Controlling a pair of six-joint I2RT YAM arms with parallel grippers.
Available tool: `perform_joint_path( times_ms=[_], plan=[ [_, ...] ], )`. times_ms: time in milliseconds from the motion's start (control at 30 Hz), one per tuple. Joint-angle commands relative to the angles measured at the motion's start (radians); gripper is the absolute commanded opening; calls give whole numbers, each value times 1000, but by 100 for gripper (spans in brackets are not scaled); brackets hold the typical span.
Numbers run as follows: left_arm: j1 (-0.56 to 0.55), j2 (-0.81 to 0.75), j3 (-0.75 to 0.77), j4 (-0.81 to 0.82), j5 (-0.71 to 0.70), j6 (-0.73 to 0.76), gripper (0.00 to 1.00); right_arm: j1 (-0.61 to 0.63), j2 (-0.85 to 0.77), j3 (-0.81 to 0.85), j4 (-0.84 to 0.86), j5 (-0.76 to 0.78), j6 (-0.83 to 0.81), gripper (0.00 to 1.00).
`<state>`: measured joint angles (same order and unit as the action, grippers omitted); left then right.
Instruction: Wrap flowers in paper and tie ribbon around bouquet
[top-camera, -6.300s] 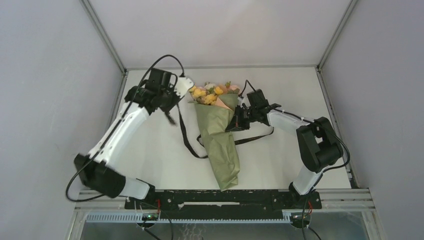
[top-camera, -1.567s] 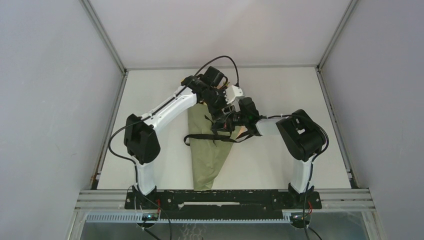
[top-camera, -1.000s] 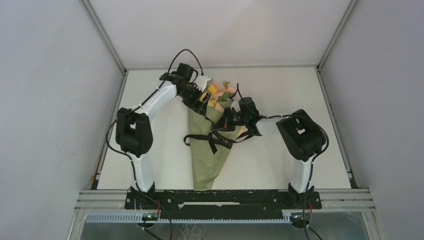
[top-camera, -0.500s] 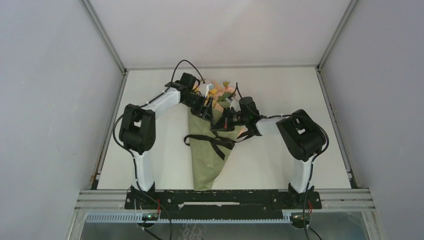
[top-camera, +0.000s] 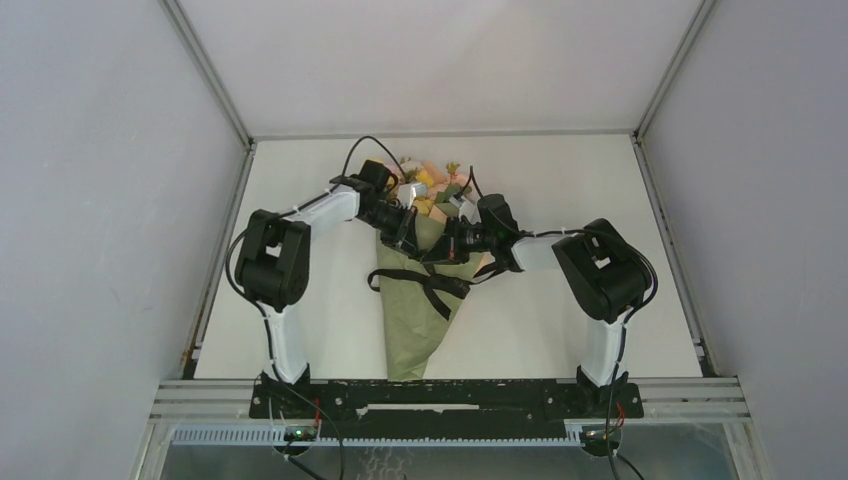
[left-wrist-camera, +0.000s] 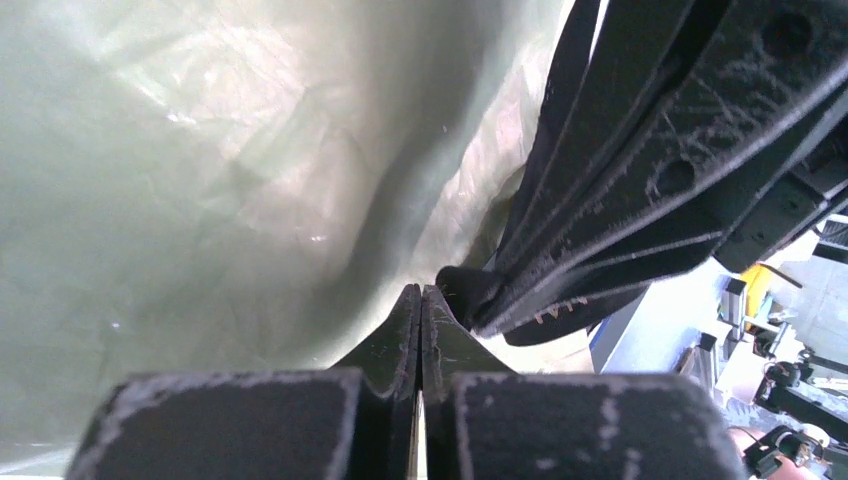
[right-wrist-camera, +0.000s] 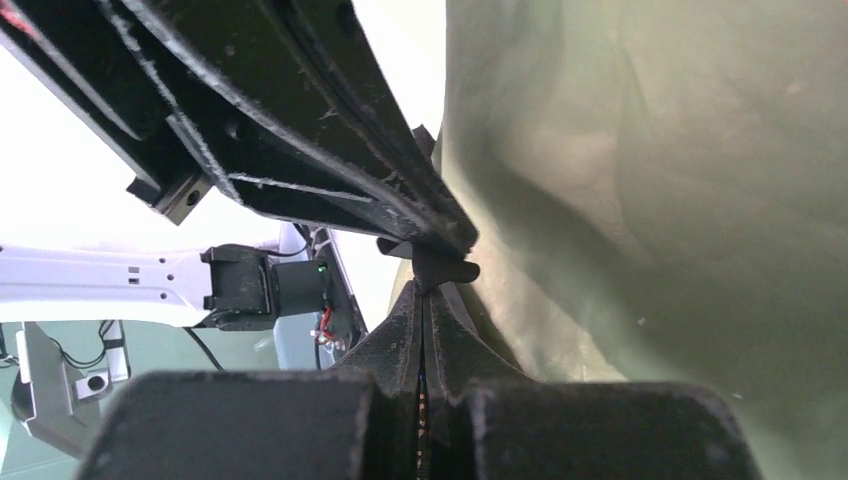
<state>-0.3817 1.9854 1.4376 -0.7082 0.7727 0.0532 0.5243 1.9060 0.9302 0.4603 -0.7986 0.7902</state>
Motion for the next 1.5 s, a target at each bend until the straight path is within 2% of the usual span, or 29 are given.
perform_joint_path(
  times_ms=[0, 167, 200, 300, 367, 467, 600, 700, 867, 1100, 1233, 1267, 1400, 1433, 1467],
  plan=[
    [8, -82, -24, 6, 55, 37, 0, -13, -34, 4, -10, 2, -54, 0],
    [26, -145, -22, 26, 87, 77, 0, -18, -31, 4, -25, -3, -62, 0],
    [29, -158, -24, 26, 92, 108, 3, -19, -33, 4, -21, -6, -62, 0],
    [33, -185, -39, 26, 68, 203, 41, -23, -39, 4, -19, -7, -63, 0],
    [33, -197, -54, 38, 47, 257, 53, -24, -39, 4, -17, -8, -62, 0],
    [24, -230, -94, 70, -34, 402, 63, -24, -39, 4, -13, -13, -61, 0],
    [-3, -242, -83, 36, -140, 643, 71, -23, -36, 3, -8, -19, -61, 0],
    [-28, -239, -75, 20, -189, 826, 72, -24, -39, 4, -8, -25, -67, 0],
    [-42, -224, -73, 11, -113, 1083, 73, -24, -39, 4, -15, -34, -77, 0],
    [-86, -165, -47, -11, -123, 1150, 71, -23, -39, 4, -7, -41, -75, 0],
    [-105, -151, -41, -13, -134, 1127, 61, -26, -46, 4, -3, -50, -75, 0],
    [-111, -145, -40, -12, -136, 1119, 55, -25, -48, 4, -1, -52, -75, 0],
    [-124, -138, -25, -15, -162, 1062, 9, -31, -52, 4, -12, -54, -82, 0],
    [-123, -145, -31, -16, -170, 1055, 1, -33, -56, 4, -21, -54, -85, 0],
    [-122, -157, -40, -15, -179, 1051, 0, -34, -60, 4, -33, -52, -90, 3]
  ],
)
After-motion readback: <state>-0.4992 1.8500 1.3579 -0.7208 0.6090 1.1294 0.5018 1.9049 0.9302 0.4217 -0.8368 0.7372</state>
